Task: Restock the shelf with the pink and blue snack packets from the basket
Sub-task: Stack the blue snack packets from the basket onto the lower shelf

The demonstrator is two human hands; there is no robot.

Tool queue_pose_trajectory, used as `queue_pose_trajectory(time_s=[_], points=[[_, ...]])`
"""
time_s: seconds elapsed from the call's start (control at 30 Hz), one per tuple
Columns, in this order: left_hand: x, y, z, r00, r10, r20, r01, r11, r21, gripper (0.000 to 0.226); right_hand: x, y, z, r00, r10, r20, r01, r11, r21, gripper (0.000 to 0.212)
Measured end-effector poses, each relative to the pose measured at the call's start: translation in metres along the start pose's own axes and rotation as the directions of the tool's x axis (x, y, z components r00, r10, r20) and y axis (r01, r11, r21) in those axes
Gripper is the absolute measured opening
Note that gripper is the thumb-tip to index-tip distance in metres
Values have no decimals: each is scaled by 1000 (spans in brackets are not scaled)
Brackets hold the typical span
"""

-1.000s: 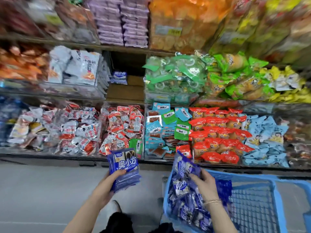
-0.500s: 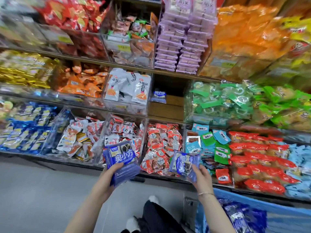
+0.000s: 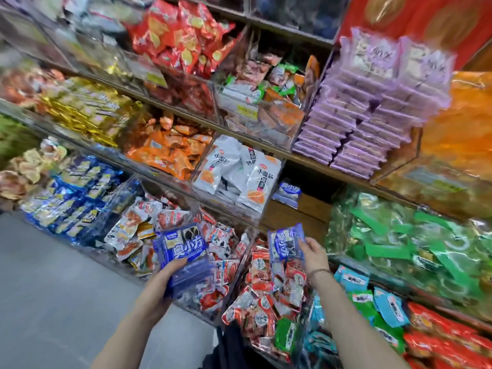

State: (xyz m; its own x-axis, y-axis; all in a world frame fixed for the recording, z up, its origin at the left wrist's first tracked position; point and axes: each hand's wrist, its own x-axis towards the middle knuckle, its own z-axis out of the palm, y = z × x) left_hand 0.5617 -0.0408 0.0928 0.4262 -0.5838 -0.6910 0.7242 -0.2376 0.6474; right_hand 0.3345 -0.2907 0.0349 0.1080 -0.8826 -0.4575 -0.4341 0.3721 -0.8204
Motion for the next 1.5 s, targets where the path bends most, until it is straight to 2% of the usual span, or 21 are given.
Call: queue_pose_trajectory(time_s=[0.1, 0.2, 0.27, 0.37, 0.4, 0.47, 0.53, 0.57, 0.6, 0.67, 0.77, 0.87, 0.97, 1.3, 1.5], points=[[6, 1, 7, 999, 0, -53, -1, 1000, -20, 66, 38, -13, 6, 1000, 8, -1, -8, 1000, -24, 1], [9, -1, 9, 996, -19, -85, 16, 999, -33, 64, 68, -18, 2, 991, 99, -88, -97, 995, 26, 7], [11, 0, 9, 995, -28, -91, 24, 998, -49, 64, 75, -20, 0, 982, 103, -156, -113, 992, -55, 10], [17, 7, 8, 997, -9, -75, 3, 998, -70, 59, 64, -20, 3, 964, -84, -253, -1, 948, -318, 44], [19, 11, 9, 998, -7, -70, 2, 998, -68, 53, 56, -20, 7, 962, -163, -220, 53, 899, -434, 48], [22, 20, 13, 998, -5, -55, 2, 998, -62, 42, 43, -17, 16, 968, -250, -18, 183, 753, -632, 53], [27, 30, 17, 1000, 2, -17, -3, 1000, -27, 43, 37, -11, 27, 957, -194, 214, 288, 580, -762, 59], [29, 35, 19, 1000, 0, -5, 0, 1000, 3, 48, 36, -8, 30, 946, -162, 280, 323, 488, -811, 61], [31, 39, 21, 1000, -4, 4, 4, 1000, 23, 54, 35, -5, 31, 939, -153, 307, 343, 414, -843, 63], [36, 45, 24, 1000, -13, 26, 12, 999, 32, 62, 37, -4, 30, 950, -168, 264, 309, 366, -878, 64], [38, 48, 27, 999, -13, 32, 11, 998, 55, 57, 44, -3, 22, 967, -191, 168, 230, 374, -899, 60], [42, 45, 24, 999, -23, 32, 21, 998, 52, 53, 55, -6, 11, 975, -182, 130, 194, 400, -896, 59], [45, 43, 20, 1000, -25, 13, 24, 998, 58, 52, 74, -16, 5, 977, -145, 157, 207, 468, -859, 62], [49, 30, 13, 999, -14, -30, 16, 998, 57, 47, 138, -45, 1, 980, -126, 157, 200, 544, -815, 66], [48, 27, 12, 999, -9, -43, 11, 999, 42, 56, 153, -49, -2, 975, -155, 158, 220, 583, -782, 62]])
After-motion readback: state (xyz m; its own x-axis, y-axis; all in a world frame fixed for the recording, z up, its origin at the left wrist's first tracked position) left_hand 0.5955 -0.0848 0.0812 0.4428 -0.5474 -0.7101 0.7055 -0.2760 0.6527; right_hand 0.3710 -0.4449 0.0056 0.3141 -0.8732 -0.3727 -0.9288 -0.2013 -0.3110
